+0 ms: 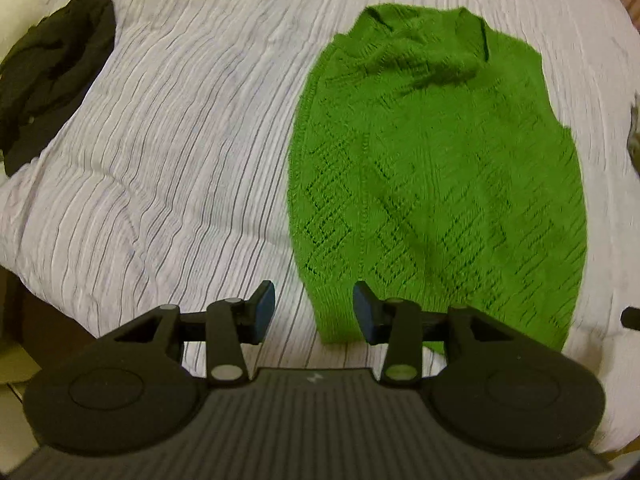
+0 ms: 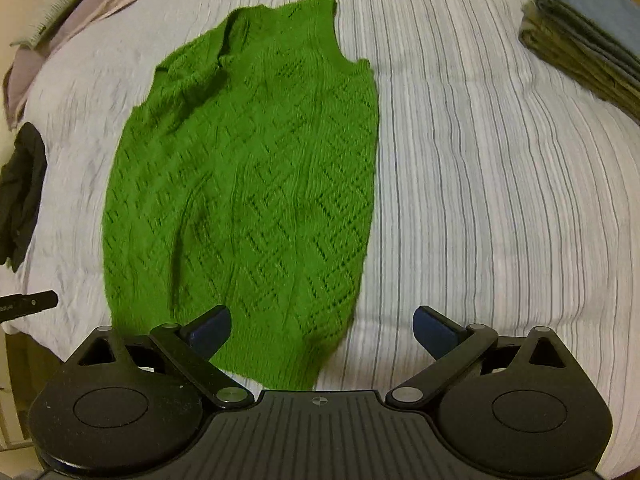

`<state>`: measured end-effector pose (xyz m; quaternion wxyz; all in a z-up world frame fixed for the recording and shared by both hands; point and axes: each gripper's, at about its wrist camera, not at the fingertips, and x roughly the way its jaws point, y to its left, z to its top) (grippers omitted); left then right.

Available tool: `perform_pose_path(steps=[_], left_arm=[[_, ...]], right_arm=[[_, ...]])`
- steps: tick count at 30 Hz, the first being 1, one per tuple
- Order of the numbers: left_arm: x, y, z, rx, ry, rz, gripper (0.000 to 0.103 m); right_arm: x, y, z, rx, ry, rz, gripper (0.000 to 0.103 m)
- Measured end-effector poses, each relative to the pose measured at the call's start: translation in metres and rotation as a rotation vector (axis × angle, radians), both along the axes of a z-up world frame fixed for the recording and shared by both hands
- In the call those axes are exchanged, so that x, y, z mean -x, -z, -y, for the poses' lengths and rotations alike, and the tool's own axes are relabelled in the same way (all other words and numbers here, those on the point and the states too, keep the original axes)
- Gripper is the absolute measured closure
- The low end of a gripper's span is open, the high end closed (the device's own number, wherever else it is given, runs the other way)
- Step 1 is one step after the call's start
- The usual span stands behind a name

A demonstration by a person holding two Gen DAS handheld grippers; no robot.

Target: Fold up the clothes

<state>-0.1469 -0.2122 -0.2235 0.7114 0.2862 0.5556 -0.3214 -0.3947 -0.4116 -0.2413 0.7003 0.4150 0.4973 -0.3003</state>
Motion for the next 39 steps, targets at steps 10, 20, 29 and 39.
perform_pose_path(steps=[10, 20, 29, 39], left_arm=[[-0.007, 0.029, -0.008, 0.023, 0.034, -0.046, 0.065], [-0.045, 0.098, -0.042, 0.114, -0.199, -0.222, 0.053], [-0.049, 0.132, -0.019, 0.207, -0.164, -0.321, 0.094], [-0.072, 0.074, -0.093, 0.269, -0.18, -0.297, 0.092]], right_arm=[[0.004, 0.028, -0.018, -0.024, 0.033, -0.025, 0.003], [0.037, 0.081, -0.03, -0.13, 0.229, 0.147, 0.003], [0.025, 0.125, -0.029, -0.198, 0.399, 0.279, 0.096], [0.06, 0.055, -0.03, -0.221, 0.253, 0.322, 0.097]])
